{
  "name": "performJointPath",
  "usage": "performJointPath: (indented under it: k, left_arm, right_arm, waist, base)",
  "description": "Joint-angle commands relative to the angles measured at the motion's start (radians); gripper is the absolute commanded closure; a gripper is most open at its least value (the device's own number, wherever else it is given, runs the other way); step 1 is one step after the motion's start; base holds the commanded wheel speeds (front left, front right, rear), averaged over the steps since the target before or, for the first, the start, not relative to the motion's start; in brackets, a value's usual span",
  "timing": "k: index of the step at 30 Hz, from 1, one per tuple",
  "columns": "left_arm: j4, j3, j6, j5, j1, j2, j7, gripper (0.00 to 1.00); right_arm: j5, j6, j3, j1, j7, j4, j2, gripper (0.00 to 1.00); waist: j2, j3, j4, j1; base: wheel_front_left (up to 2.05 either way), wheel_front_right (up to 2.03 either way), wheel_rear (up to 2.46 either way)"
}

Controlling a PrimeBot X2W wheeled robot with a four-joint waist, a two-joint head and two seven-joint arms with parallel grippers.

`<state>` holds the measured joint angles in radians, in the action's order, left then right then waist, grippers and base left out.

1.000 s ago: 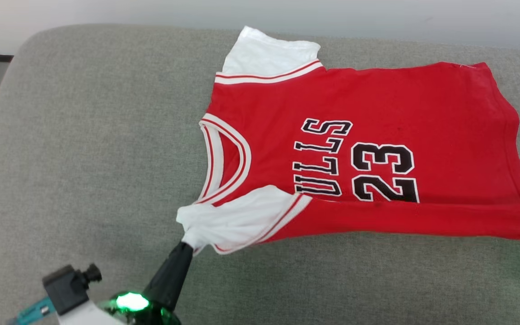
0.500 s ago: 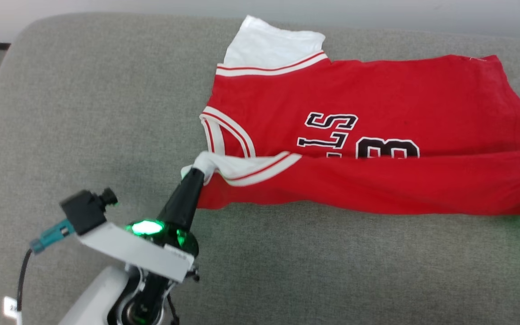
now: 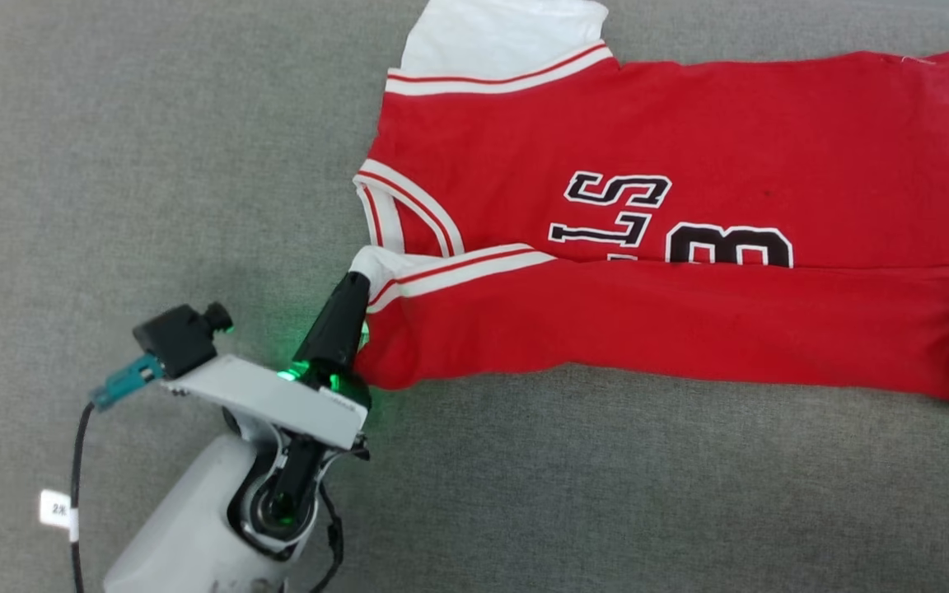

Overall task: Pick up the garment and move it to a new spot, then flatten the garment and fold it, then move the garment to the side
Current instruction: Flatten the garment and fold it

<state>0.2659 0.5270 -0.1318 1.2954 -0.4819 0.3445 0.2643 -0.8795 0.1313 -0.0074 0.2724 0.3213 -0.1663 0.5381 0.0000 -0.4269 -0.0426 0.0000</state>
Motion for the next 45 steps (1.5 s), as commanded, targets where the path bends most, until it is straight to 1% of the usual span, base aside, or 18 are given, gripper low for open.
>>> performJointPath:
  k: [1, 5, 6, 7, 8, 9, 10, 11, 12, 15, 20, 22, 25, 28, 34, 36, 41, 45]
  left_arm:
    - [0.046, 0.001, 0.003, -0.010, -0.004, 0.004, -0.001, 1.00]
    - [0.112, 0.011, 0.003, -0.029, -0.027, 0.008, -0.001, 1.00]
    - [0.123, 0.019, 0.003, -0.034, -0.034, 0.012, -0.001, 0.96]
    - [0.132, 0.030, 0.003, -0.039, -0.041, 0.019, -0.002, 0.84]
    - [0.138, 0.040, 0.003, -0.042, -0.046, 0.025, -0.002, 0.66]
    - [0.139, 0.055, 0.003, -0.049, -0.055, 0.036, -0.002, 0.40]
    - [0.135, 0.067, 0.003, -0.053, -0.064, 0.049, -0.002, 0.00]
    - [0.126, 0.079, 0.003, -0.055, -0.074, 0.064, -0.004, 0.00]
    - [0.118, 0.094, 0.003, -0.061, -0.081, 0.082, -0.009, 0.00]
    - [0.088, 0.136, 0.001, -0.084, -0.117, 0.132, -0.047, 0.00]
    - [0.048, 0.186, 0.012, -0.133, -0.176, 0.268, -0.190, 0.00]
    - [0.035, 0.195, 0.020, -0.138, -0.191, 0.286, -0.228, 0.00]
    - [-0.016, 0.229, 0.060, -0.165, -0.239, 0.350, -0.360, 0.00]
    - [-0.073, 0.270, 0.110, -0.166, -0.273, 0.388, -0.513, 0.00]
    - [-0.204, 0.367, 0.217, -0.089, -0.310, 0.405, -0.867, 0.00]
    - [-0.233, 0.388, 0.248, -0.061, -0.314, 0.411, -0.952, 0.00]
    - [-0.217, 0.389, 0.295, -0.026, -0.298, 0.392, -0.995, 0.00]
    - [-0.154, 0.368, 0.274, -0.001, -0.290, 0.372, -0.962, 0.00]
  right_arm:
    - [0.005, -0.001, 0.016, 0.014, -0.008, -0.012, -0.001, 1.00]
    - [0.005, -0.001, 0.054, 0.031, -0.030, -0.049, -0.001, 1.00]
    - [0.009, -0.001, 0.063, 0.034, -0.035, -0.059, 0.001, 1.00]
    - [0.012, -0.001, 0.073, 0.036, -0.041, -0.066, 0.001, 1.00]
    - [0.014, -0.001, 0.081, 0.036, -0.047, -0.074, 0.001, 1.00]
    - [0.014, -0.001, 0.089, 0.037, -0.051, -0.082, 0.001, 1.00]
    - [0.014, -0.001, 0.095, 0.038, -0.060, -0.087, 0.002, 0.81]
    - [0.016, -0.001, 0.100, 0.037, -0.068, -0.090, 0.003, 0.55]
    - [0.017, -0.001, 0.101, 0.037, -0.082, -0.090, 0.002, 0.00]
    - [0.025, -0.001, 0.096, 0.031, -0.117, -0.087, 0.001, 0.00]
    - [0.028, -0.001, 0.071, 0.014, -0.152, -0.071, 0.005, 0.00]
    - [0.028, -0.001, 0.063, 0.007, -0.156, -0.066, 0.006, 0.00]
    - [0.032, -0.001, 0.045, -0.007, -0.158, -0.049, 0.006, 0.00]
    - [0.037, -0.001, 0.028, -0.019, -0.149, -0.026, 0.004, 0.00]
    - [0.050, -0.001, 0.007, -0.042, -0.124, 0.014, -0.010, 0.00]
    - [0.056, -0.001, 0.006, -0.038, -0.118, 0.025, -0.015, 0.00]
    - [0.057, -0.001, 0.018, -0.023, -0.105, 0.038, -0.030, 0.00]
    - [0.053, -0.001, 0.021, -0.011, -0.102, 0.042, -0.030, 0.00]
  waist:
    - [0.0000, -0.011, 0.004, 0.0000]
    - [0.0000, -0.015, 0.007, 0.0000]
    - [0.0000, -0.013, 0.008, 0.0000]
    - [0.0000, -0.010, 0.009, 0.0000]
    - [0.0000, -0.004, 0.010, 0.0000]
    - [0.0000, 0.003, 0.011, 0.0000]
    - [0.0000, 0.011, 0.011, 0.0000]
    - [0.0000, 0.021, 0.012, 0.0000]
    - [0.0000, 0.032, 0.013, 0.0000]
    - [0.0000, 0.070, 0.013, 0.0000]
    - [0.0000, 0.134, 0.012, 0.0000]
    - [0.0000, 0.145, 0.011, 0.0000]
    - [0.0000, 0.169, 0.011, 0.0000]
    - [0.0000, 0.182, 0.011, 0.0000]
    - [0.0000, 0.185, 0.015, 0.0000]
    - [0.0000, 0.180, 0.022, 0.0000]
    - [0.0000, 0.155, 0.047, 0.0000]
    - [0.0000, 0.127, 0.071, 0.0000]
  base:
    - [0.00, 0.00, 0.00]
    - [0.00, 0.00, 0.00]
    - [0.00, 0.00, 0.00]
    - [0.00, 0.00, 0.00]
    - [0.00, 0.00, 0.00]
    - [0.00, 0.00, 0.00]
    - [0.00, 0.00, 0.00]
    - [0.00, 0.00, 0.00]
    - [0.00, 0.00, 0.00]
    - [0.00, 0.00, 0.00]
    - [0.00, 0.00, 0.00]
    - [0.00, 0.00, 0.00]
    - [0.00, 0.00, 0.00]
    - [0.00, 0.00, 0.00]
    - [0.00, 0.00, 0.00]
    - [0.00, 0.00, 0.00]
    - [0.00, 0.00, 0.00]
    - [0.00, 0.00, 0.00]
